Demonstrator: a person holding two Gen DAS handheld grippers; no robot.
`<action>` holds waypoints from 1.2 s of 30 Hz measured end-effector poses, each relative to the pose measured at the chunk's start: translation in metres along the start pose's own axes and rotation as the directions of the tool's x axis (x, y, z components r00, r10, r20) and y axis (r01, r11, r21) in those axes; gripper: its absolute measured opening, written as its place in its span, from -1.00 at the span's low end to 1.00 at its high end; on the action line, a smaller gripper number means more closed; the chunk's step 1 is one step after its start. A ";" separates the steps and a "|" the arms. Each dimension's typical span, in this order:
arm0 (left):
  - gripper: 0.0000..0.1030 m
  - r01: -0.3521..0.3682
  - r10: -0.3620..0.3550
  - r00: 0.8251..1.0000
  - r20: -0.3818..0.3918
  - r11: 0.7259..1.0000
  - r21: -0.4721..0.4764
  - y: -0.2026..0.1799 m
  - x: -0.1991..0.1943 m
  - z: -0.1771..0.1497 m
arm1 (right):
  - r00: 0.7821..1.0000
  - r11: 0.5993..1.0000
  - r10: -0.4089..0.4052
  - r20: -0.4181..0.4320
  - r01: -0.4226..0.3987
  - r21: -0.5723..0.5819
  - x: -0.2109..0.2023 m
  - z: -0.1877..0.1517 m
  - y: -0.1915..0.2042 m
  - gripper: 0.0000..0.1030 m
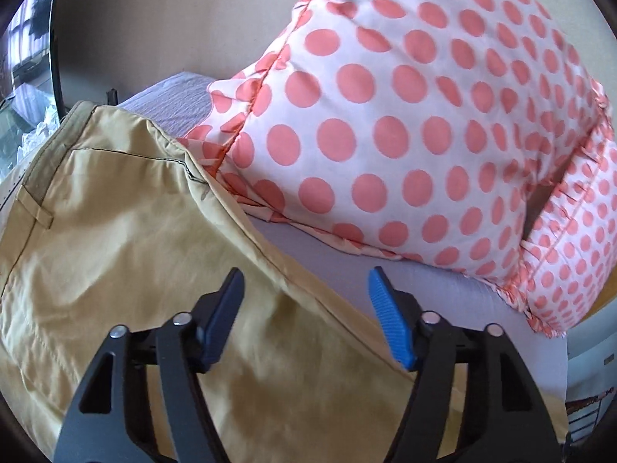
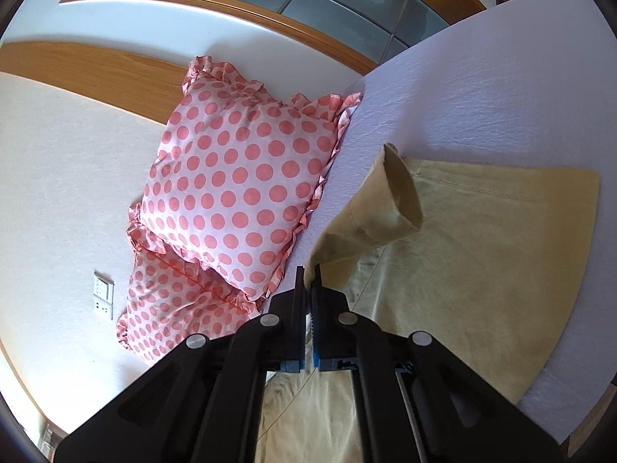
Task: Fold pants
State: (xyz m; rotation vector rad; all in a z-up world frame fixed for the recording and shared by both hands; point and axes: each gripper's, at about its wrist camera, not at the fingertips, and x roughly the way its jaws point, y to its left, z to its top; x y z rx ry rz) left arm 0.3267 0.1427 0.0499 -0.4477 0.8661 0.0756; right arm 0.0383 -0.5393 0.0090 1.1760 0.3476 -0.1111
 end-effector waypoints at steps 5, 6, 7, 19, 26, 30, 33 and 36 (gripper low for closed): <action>-0.95 0.010 -0.011 1.000 -0.011 0.999 -0.036 0.024 0.000 0.000 | 1.000 1.000 0.017 0.001 -0.017 -0.021 -0.001 0.003 0.004 -0.96; -0.95 0.002 -0.002 1.000 0.009 1.000 -0.003 0.024 -0.013 -0.007 | 1.000 0.999 0.019 0.008 -0.019 -0.027 -0.004 0.004 0.005 -0.96; -0.95 -0.004 0.002 0.999 0.041 1.000 0.030 0.025 -0.033 -0.018 | 1.000 0.999 0.018 0.018 -0.018 -0.034 -0.008 0.005 0.006 -0.96; -0.95 0.074 -0.067 0.989 0.133 0.996 -0.045 0.119 -0.205 -0.230 | 0.986 0.989 -0.142 0.090 0.144 -0.022 -0.052 0.006 -0.031 -0.96; -0.95 0.087 -0.077 0.985 0.156 0.994 -0.063 0.130 -0.211 -0.261 | 0.979 0.983 -0.179 0.096 0.182 -0.026 -0.061 0.002 -0.043 -0.96; -0.95 0.110 -0.100 0.983 0.155 0.992 -0.063 0.133 -0.211 -0.263 | 0.976 0.979 -0.199 0.093 0.201 -0.019 -0.066 0.000 -0.049 -0.96; -0.94 0.125 -0.115 0.983 0.145 0.990 -0.060 0.136 -0.209 -0.265 | 0.970 0.973 -0.229 0.087 0.231 -0.012 -0.068 -0.002 -0.055 -0.95; -0.88 0.142 -0.135 0.979 0.152 0.989 -0.039 0.138 -0.211 -0.269 | 0.956 0.961 -0.274 0.102 0.276 -0.005 -0.075 -0.002 -0.055 -0.69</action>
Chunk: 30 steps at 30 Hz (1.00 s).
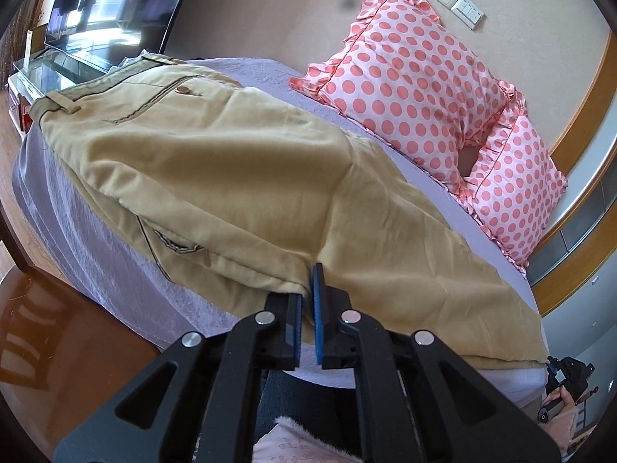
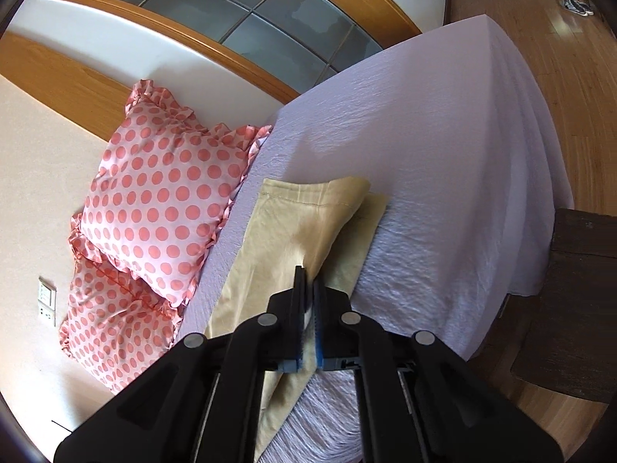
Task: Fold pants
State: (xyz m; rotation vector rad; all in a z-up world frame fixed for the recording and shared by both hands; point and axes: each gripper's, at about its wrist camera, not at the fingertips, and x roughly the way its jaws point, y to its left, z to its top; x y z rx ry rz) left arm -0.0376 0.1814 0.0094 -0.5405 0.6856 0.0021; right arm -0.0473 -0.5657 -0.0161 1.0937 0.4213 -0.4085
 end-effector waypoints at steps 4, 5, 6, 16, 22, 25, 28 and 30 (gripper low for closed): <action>-0.76 0.026 -0.027 0.999 0.028 0.999 0.029 0.003 -0.009 -0.008 | 0.996 0.998 -0.050 0.080 0.053 -0.035 -0.012 0.003 0.000 -0.06; -0.70 0.035 -0.036 0.999 0.036 0.999 0.025 0.006 -0.011 -0.011 | 0.995 0.997 -0.057 0.081 0.061 -0.048 -0.010 0.003 -0.001 -0.07; -0.66 0.041 -0.042 0.998 0.045 0.999 0.017 0.009 -0.014 -0.014 | 0.996 0.997 -0.058 0.071 0.062 -0.054 -0.006 0.002 -0.001 -0.07; 0.01 0.045 -0.017 0.985 0.173 0.986 -0.158 0.055 -0.038 -0.021 | 0.994 0.943 0.095 0.054 -0.072 -0.325 0.008 -0.026 0.047 -0.90; 0.50 0.043 0.009 0.976 0.218 0.972 -0.230 0.068 -0.044 -0.021 | 0.895 0.721 0.392 -0.212 -0.442 -0.534 0.003 -0.097 0.170 -0.90; 0.65 0.044 0.002 0.980 0.200 0.973 -0.227 0.065 -0.040 -0.021 | 0.769 0.522 0.445 -0.458 -0.639 -0.565 0.003 -0.172 0.225 -0.90; 0.72 0.075 -0.040 0.984 0.173 0.976 -0.205 0.059 -0.031 -0.019 | 0.627 0.362 0.329 -0.706 -0.775 -0.519 0.013 -0.257 0.252 -0.88; 0.74 0.089 -0.061 0.986 0.152 0.978 -0.186 0.052 -0.024 -0.017 | 0.577 0.291 0.184 -0.796 -0.805 -0.516 0.015 -0.305 0.253 -0.77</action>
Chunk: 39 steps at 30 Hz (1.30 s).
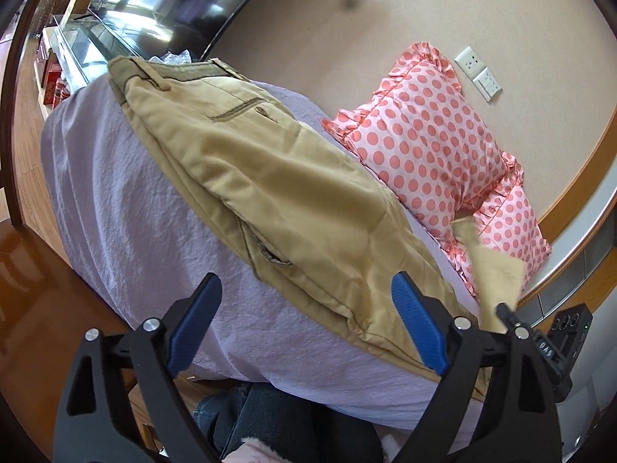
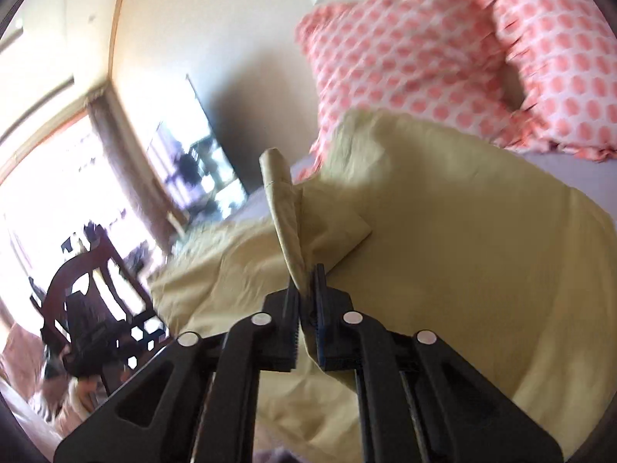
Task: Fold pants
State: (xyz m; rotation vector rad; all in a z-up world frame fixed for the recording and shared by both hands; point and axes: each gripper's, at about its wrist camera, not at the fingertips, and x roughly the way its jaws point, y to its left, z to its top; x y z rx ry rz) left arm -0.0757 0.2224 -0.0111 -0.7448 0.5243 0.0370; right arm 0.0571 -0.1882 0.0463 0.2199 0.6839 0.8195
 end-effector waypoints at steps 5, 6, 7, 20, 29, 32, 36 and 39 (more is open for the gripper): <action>0.75 0.029 -0.026 0.999 -0.045 0.998 0.060 -0.016 0.014 -0.005 | 1.000 1.000 -0.006 -0.020 0.006 0.005 0.001 -0.016 0.003 0.41; 0.76 0.025 -0.022 0.999 -0.048 0.998 0.061 -0.017 0.017 -0.005 | 1.000 0.999 -0.004 0.011 0.003 0.035 -0.008 -0.014 -0.006 0.42; 0.76 0.022 -0.019 0.999 -0.051 0.998 0.055 -0.017 0.019 -0.005 | 0.999 0.998 -0.008 0.035 0.006 0.063 -0.016 -0.012 -0.014 0.45; 0.73 -0.112 0.110 0.994 0.024 0.991 0.070 -0.023 0.021 0.033 | 0.999 0.976 -0.035 0.021 0.030 0.216 -0.009 -0.017 -0.045 0.52; 0.25 -0.201 0.216 0.974 0.068 0.962 -0.185 0.048 0.039 0.106 | 0.999 0.974 -0.017 0.041 0.007 0.228 -0.013 -0.021 -0.050 0.56; -0.82 -0.287 0.307 0.949 0.065 0.932 -0.219 0.054 0.043 0.120 | 0.999 0.972 -0.014 0.053 0.001 0.234 -0.018 -0.022 -0.052 0.58; -0.85 -0.284 0.281 0.945 0.165 0.959 -0.008 -0.010 0.036 0.129 | 0.996 0.968 -0.031 0.083 0.009 0.251 -0.030 -0.023 -0.062 0.60; -0.86 -0.197 0.165 0.971 0.170 0.961 0.193 -0.088 0.037 0.124 | 0.990 0.959 -0.068 0.126 0.030 0.282 -0.048 -0.021 -0.073 0.60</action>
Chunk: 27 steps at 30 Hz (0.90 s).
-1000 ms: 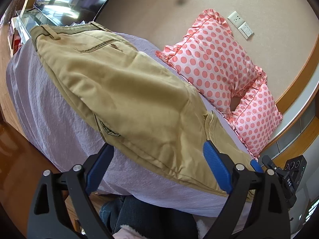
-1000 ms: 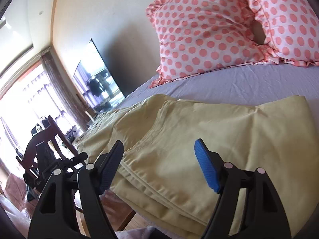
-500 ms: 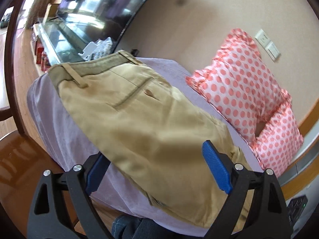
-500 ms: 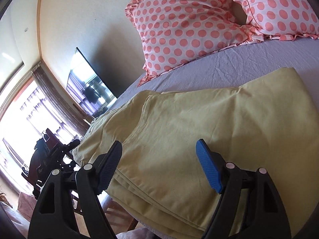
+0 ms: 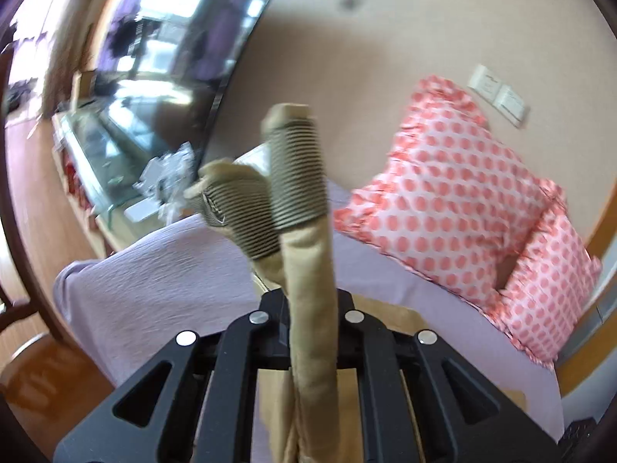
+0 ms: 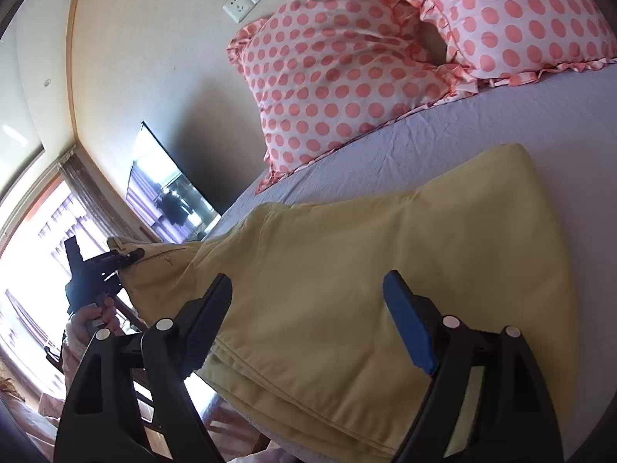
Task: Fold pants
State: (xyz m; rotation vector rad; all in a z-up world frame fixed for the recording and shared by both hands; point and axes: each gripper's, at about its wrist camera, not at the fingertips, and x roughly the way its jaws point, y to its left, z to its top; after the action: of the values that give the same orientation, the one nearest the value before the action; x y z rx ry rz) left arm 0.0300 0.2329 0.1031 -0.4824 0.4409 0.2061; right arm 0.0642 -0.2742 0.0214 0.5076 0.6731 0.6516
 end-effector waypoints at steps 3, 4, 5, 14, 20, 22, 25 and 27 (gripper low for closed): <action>-0.85 0.166 -0.168 0.986 -0.011 0.960 0.225 -0.094 -0.013 -0.013 | 0.995 0.998 -0.055 0.081 0.052 0.033 -0.027 0.007 -0.014 0.67; -0.85 0.235 -0.236 0.971 -0.030 0.927 0.291 -0.123 -0.017 -0.023 | 0.991 0.996 -0.079 0.108 0.074 0.049 -0.037 0.009 -0.020 0.70; -0.84 0.310 -0.308 0.949 -0.064 0.884 0.350 -0.152 -0.022 -0.037 | 0.986 0.993 -0.103 0.131 0.095 0.068 -0.046 0.012 -0.026 0.72; -0.73 0.713 -0.310 0.686 -0.658 0.466 0.524 -0.287 0.016 -0.236 | 0.959 0.937 -0.188 0.212 0.110 0.331 -0.109 0.019 -0.097 0.77; -0.17 0.788 -0.455 0.613 -0.645 0.407 0.462 -0.243 -0.021 -0.198 | 0.993 0.956 -0.098 0.069 0.074 0.285 -0.080 0.030 -0.101 0.77; 0.17 0.748 -0.488 0.658 -0.573 0.510 0.424 -0.222 -0.014 -0.162 | 0.997 0.962 -0.082 0.014 0.075 0.262 -0.063 0.034 -0.101 0.72; 0.17 0.571 -0.372 0.797 -0.476 0.720 0.394 -0.183 0.029 -0.122 | 0.993 0.971 -0.108 -0.043 0.115 0.209 -0.044 0.039 -0.100 0.46; 0.15 0.500 -0.306 0.805 -0.508 0.812 0.302 -0.153 0.068 -0.106 | 0.991 0.973 -0.118 -0.063 0.128 0.194 -0.036 0.042 -0.102 0.37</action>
State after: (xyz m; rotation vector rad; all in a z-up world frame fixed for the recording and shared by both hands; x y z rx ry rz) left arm 0.0965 0.0536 0.0494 -0.1760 0.7894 -0.4380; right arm 0.1109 -0.3783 0.0020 0.6288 0.8165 0.4847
